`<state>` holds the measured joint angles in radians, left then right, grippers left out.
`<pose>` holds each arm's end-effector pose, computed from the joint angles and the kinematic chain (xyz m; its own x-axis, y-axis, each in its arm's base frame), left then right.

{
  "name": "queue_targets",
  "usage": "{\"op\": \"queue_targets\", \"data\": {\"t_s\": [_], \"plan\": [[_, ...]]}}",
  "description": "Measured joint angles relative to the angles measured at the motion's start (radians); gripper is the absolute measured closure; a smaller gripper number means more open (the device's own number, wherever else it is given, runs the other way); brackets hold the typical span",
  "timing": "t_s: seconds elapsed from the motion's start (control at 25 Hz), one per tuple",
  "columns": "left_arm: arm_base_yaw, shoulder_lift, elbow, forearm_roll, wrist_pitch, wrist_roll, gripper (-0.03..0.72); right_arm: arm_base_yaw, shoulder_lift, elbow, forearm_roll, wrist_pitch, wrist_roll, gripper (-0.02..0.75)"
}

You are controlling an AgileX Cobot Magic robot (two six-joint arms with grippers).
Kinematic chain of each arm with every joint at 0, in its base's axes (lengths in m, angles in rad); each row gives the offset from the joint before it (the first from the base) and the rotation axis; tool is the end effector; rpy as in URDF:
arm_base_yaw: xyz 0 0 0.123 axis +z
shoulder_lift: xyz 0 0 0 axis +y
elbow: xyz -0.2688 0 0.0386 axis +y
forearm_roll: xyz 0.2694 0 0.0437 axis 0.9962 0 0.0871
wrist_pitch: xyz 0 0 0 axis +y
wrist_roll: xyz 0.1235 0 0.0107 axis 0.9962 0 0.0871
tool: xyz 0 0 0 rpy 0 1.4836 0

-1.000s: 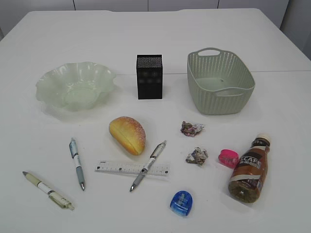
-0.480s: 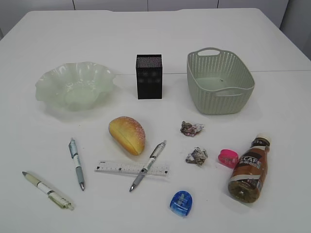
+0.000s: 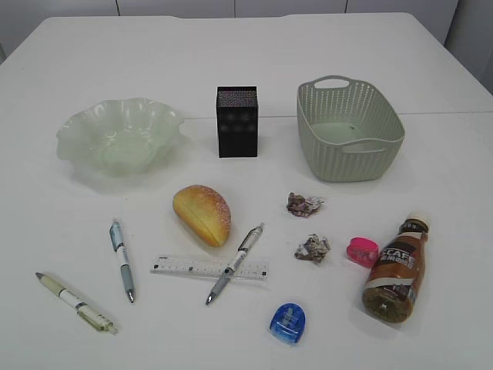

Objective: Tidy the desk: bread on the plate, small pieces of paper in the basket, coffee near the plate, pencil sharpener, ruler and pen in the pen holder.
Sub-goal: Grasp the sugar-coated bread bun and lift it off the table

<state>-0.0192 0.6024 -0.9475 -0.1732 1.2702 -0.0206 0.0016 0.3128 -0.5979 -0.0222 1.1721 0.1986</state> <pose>0.1208 -0.0227 0.3488 -0.7477 -0.0570 -0.6616 0.0757 0.9825 -0.1701 0.0887 -0.0024 0.2712 -0.7019 0.1877 -0.6871 0.1479 0.9820 0.1172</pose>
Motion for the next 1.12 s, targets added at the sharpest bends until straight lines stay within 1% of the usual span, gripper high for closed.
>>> {"op": "queue_targets", "data": {"t_s": [0.12,0.24,0.44,0.56,0.68,0.76,1.0,1.12], "plan": [[0.0,0.107,-0.103,-0.003,0.0,-0.002,0.358,0.0,0.044,-0.021,-0.004,0.01,0.023,0.164],[-0.014,0.214,-0.211,-0.023,0.0,-0.004,0.333,0.0,0.089,-0.029,-0.002,0.047,0.029,0.164],[-0.094,0.376,-0.368,-0.042,0.0,-0.004,0.326,0.0,0.174,-0.029,0.022,0.082,0.034,0.164],[-0.13,0.452,-0.433,-0.042,-0.002,-0.004,0.326,0.0,0.207,-0.029,0.04,0.082,0.034,0.164],[-0.142,0.513,-0.468,-0.042,-0.002,-0.004,0.326,0.0,0.231,-0.029,0.051,0.082,0.034,0.164],[-0.144,0.552,-0.475,-0.042,-0.002,-0.028,0.326,0.0,0.241,-0.029,0.055,0.082,0.034,0.164],[-0.144,0.68,-0.475,-0.055,-0.005,-0.22,0.316,0.0,0.306,-0.029,0.06,0.082,0.036,0.164],[-0.144,0.732,-0.475,-0.099,-0.007,-0.269,0.262,0.0,0.352,-0.029,0.069,0.082,0.036,0.164]]}}
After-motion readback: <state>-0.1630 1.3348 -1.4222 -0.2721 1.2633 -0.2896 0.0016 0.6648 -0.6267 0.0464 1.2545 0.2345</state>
